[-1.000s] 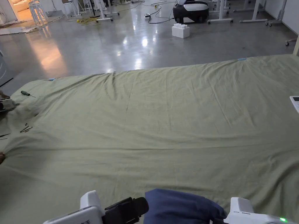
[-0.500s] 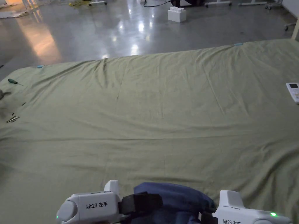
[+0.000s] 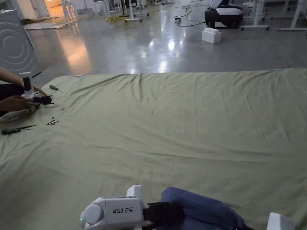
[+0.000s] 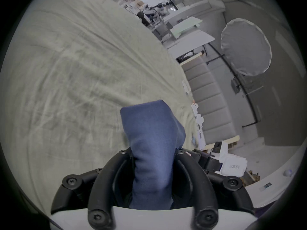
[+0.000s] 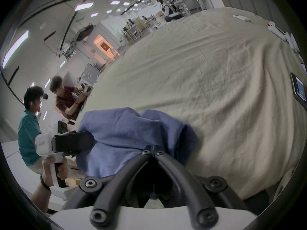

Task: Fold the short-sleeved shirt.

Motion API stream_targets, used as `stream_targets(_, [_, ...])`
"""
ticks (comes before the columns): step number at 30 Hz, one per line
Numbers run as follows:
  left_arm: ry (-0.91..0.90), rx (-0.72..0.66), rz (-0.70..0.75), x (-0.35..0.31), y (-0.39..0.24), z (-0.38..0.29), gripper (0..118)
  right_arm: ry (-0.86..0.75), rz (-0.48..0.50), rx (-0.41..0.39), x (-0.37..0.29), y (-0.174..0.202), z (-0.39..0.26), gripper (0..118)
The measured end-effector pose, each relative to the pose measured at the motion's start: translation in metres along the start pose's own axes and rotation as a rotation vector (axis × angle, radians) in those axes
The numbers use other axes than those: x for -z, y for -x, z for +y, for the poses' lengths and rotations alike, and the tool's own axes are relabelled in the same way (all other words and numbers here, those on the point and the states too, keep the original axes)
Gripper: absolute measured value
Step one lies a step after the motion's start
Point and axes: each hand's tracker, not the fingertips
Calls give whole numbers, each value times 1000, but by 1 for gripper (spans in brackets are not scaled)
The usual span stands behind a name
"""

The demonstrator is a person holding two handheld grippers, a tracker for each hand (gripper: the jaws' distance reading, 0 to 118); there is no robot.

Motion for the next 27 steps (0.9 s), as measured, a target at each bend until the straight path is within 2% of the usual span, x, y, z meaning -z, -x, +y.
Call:
stream_targets(4, [-113, 0, 61, -73, 18, 28, 37, -28, 17, -19, -11, 13, 5, 0])
stream_targets(9, [-175, -17, 327, -193, 66, 71, 37, -23, 50, -10, -11, 15, 3, 0])
stream_targets(13, [-173, -122, 489, -261, 110, 97, 37, 8, 67, 8, -6, 13, -3, 0])
stream_targets(18, [-217, -192, 625, -277, 144, 105, 38, 31, 136, 139, -3, 3, -3, 0])
stream_targets(19, [-240, -221, 661, -274, 151, 105, 44, 24, 128, 136, -3, 2, -2, 0])
stream_targets(20, [-258, -249, 707, -271, 155, 104, 53, 23, 123, 130, -3, 2, 0, 0])
stream_targets(21, [-298, -274, 790, -269, 156, 102, 73, 22, 112, 119, -2, 2, 2, 0])
stream_targets(22, [-309, -298, 871, -268, 156, 101, 82, 20, 104, 113, -3, 0, 4, 0])
stream_targets(24, [-342, -300, 932, -277, 145, 98, 84, 10, 111, 103, -6, -3, 9, 0])
stream_targets(27, [-340, -120, 1080, -292, 104, 94, 84, -52, 110, 97, -23, -2, 15, 0])
